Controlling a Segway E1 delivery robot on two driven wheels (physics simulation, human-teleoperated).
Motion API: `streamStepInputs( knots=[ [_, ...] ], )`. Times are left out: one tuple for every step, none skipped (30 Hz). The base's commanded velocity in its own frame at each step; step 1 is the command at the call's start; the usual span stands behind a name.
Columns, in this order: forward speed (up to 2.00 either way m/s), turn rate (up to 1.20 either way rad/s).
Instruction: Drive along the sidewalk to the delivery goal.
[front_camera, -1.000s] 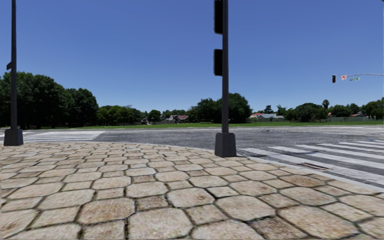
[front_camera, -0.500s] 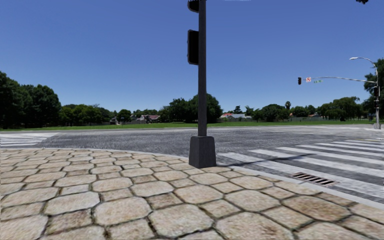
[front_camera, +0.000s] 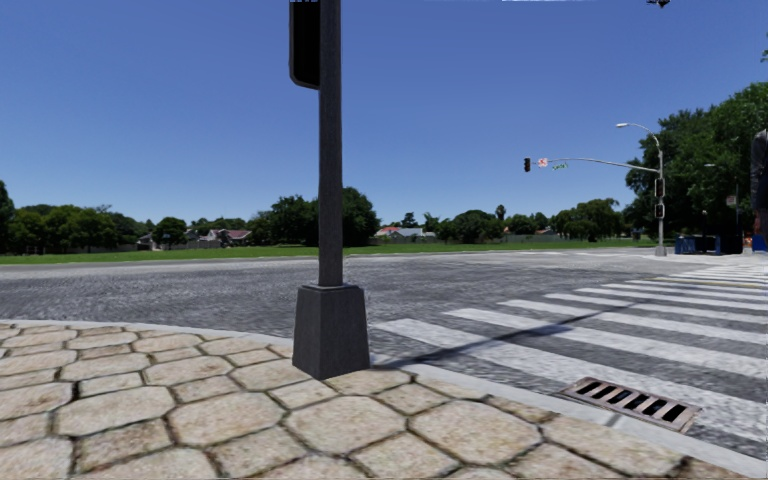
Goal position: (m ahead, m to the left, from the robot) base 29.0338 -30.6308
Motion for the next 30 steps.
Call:
streamStepInputs(
  knots=[
    [1.84, -0.46],
    [1.84, -0.47],
    [1.84, -0.47],
    [1.84, -0.47],
    [1.84, -0.48],
    [1.84, -0.51],
    [1.84, -0.51],
    [1.84, -0.53],
    [1.84, -0.55],
    [1.84, -0.55],
    [1.84, -0.56],
    [1.84, -0.63],
    [1.84, -0.67],
    [1.84, -0.67],
    [1.84, -0.69],
    [1.84, -0.69],
    [1.84, -0.69],
    [1.84, -0.69],
    [1.84, -0.69],
    [1.83, -0.69],
    [1.83, -0.69],
    [1.83, -0.69],
    [1.83, -0.56],
    [1.83, -0.34],
    [1.83, -0.12],
    [1.83, -0.12],
    [1.83, -0.01],
    [1.83, 0.0],
    [1.83, 0.0],
    [1.83, 0.0]
  ],
)
